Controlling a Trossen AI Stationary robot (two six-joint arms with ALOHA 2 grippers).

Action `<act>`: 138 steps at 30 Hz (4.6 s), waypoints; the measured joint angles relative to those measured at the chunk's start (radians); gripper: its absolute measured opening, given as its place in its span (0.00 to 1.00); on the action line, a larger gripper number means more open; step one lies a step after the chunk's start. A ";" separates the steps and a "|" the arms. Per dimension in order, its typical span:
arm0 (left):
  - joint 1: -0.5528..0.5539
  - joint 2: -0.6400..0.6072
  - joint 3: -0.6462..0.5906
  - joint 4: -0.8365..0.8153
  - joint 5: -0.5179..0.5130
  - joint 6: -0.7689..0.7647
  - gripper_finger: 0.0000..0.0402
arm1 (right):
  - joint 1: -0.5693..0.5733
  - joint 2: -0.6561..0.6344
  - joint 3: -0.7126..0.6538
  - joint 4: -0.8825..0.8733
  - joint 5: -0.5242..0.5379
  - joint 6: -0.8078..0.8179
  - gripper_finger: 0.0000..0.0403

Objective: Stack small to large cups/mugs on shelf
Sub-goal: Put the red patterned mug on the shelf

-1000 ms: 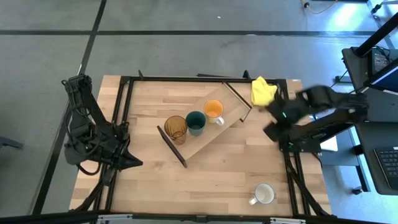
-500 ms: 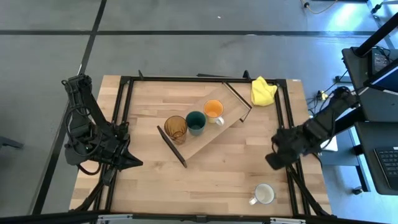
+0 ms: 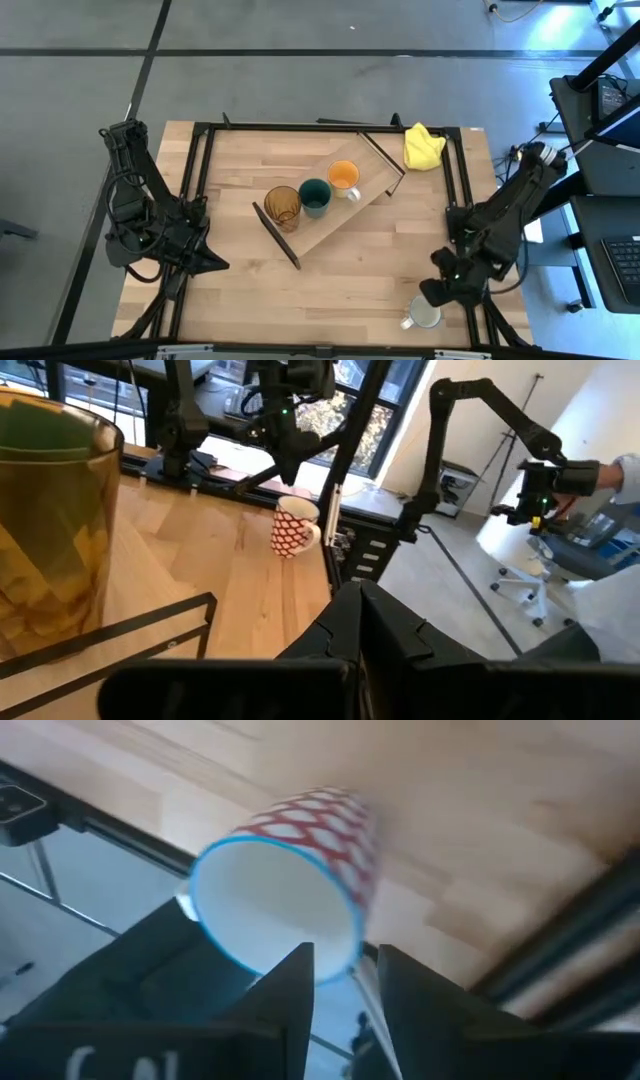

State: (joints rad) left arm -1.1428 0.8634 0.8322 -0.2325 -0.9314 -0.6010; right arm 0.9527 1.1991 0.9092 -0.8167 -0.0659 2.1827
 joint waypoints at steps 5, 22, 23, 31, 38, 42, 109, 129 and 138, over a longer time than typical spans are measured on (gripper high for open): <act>0.000 0.000 0.000 0.000 0.003 0.000 0.00 | 0.005 0.101 0.000 0.083 0.003 0.004 0.28; 0.000 0.000 0.000 0.001 0.033 -0.048 0.00 | 0.006 0.175 0.086 0.081 0.049 -0.016 0.29; 0.000 0.000 0.000 0.001 0.033 -0.047 0.00 | 0.006 0.175 0.105 0.055 0.049 -0.021 0.29; 0.000 0.000 0.000 -0.005 0.032 -0.045 0.00 | 0.006 0.173 0.256 -0.359 0.065 -0.048 0.29; 0.000 0.000 0.000 -0.006 0.032 -0.044 0.00 | 0.007 0.171 0.167 -0.204 -0.061 -0.051 0.31; 0.000 0.000 0.000 -0.014 0.032 -0.044 0.00 | 0.007 0.176 0.131 -0.157 -0.031 -0.045 0.36; 0.000 0.000 -0.001 -0.021 -0.049 -0.147 0.00 | -0.509 0.319 0.130 -0.218 0.123 -1.709 0.11; 0.000 0.000 -0.001 -0.021 -0.057 -0.157 0.00 | -0.566 0.317 0.231 -0.166 0.152 -1.822 0.21; 0.000 0.000 -0.001 -0.025 -0.055 -0.150 0.00 | -0.571 0.317 0.339 -0.351 0.260 -1.507 0.31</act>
State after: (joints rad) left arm -1.1427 0.8635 0.8314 -0.2574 -0.9868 -0.7509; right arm 0.3820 1.5162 1.2487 -1.1677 0.1943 0.6759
